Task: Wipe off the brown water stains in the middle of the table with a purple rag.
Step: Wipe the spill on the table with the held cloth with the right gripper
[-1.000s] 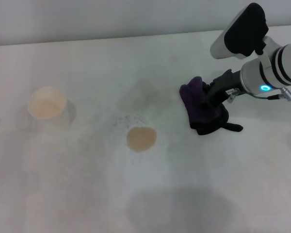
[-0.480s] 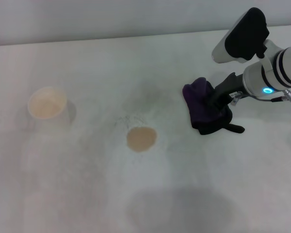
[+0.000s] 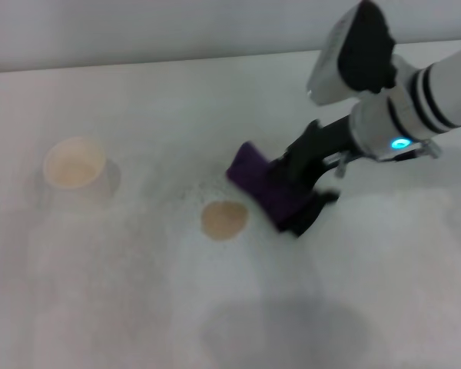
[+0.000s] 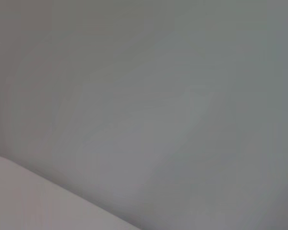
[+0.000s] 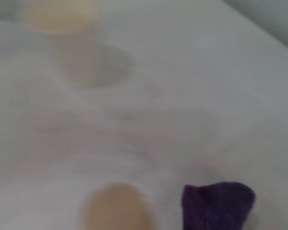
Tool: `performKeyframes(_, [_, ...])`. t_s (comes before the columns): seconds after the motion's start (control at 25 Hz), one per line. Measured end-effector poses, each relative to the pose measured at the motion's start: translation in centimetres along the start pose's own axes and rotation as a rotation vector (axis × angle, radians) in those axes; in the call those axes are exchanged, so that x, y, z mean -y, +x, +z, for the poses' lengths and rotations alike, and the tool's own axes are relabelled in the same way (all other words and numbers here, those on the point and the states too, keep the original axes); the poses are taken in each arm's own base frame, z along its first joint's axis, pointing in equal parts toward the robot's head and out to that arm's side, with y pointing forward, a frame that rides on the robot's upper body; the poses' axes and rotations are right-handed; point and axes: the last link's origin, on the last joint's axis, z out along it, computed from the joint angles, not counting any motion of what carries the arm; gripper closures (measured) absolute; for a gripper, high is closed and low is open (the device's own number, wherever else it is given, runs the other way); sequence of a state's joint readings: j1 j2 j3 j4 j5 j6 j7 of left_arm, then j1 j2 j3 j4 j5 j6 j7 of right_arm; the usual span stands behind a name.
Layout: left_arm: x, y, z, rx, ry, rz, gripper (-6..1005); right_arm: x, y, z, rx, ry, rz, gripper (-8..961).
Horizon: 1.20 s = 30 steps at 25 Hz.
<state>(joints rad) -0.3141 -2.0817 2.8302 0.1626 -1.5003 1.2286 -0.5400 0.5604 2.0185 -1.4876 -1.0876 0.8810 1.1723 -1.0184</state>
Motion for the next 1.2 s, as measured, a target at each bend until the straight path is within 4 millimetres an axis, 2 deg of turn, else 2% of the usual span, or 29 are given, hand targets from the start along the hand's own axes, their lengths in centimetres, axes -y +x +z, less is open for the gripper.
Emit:
performKeyframes(0.16, [0.0,0.0,0.0,-0.002,-0.001,0.0,109,-3.6,-1.5,1.9,-0.034,-0.133,-0.125,888])
performKeyframes(0.2, [0.0,0.0,0.0,-0.002,-0.002,-0.001,109,-3.6,-1.5,1.9,-0.034,-0.133,-0.125,888])
performKeyframes(0.28, [-0.1,0.0,0.0,-0.001,-0.002,-0.002,109,-5.3,-1.9,3.0,-0.038,-0.177,-0.175,889])
performKeyframes(0.4, [-0.1,0.0,0.0,-0.001,-0.002,-0.003,109,-6.7,-2.2,4.3,-0.031,-0.188,-0.22,889])
performKeyframes(0.56, [-0.1,0.0,0.0,-0.001,-0.002,-0.003,109,-7.1,-2.3,5.4,-0.011,-0.143,-0.243,890])
performKeyframes(0.72, [0.0,0.0,0.0,-0.001,-0.001,-0.001,109,-6.3,-2.1,6.1,0.011,-0.077,-0.229,890])
performKeyframes(0.88, [0.2,0.0,-0.2,0.001,0.005,0.0,109,-4.4,-1.9,6.2,0.032,0.007,-0.199,891])
performKeyframes(1.12, [0.1,0.1,0.0,-0.005,-0.001,0.002,111,-0.4,-0.8,5.7,0.015,0.152,-0.141,892])
performKeyframes(1.2, [0.1,0.2,0.0,-0.006,-0.002,0.003,110,-0.1,-0.7,5.8,0.013,0.162,-0.134,892])
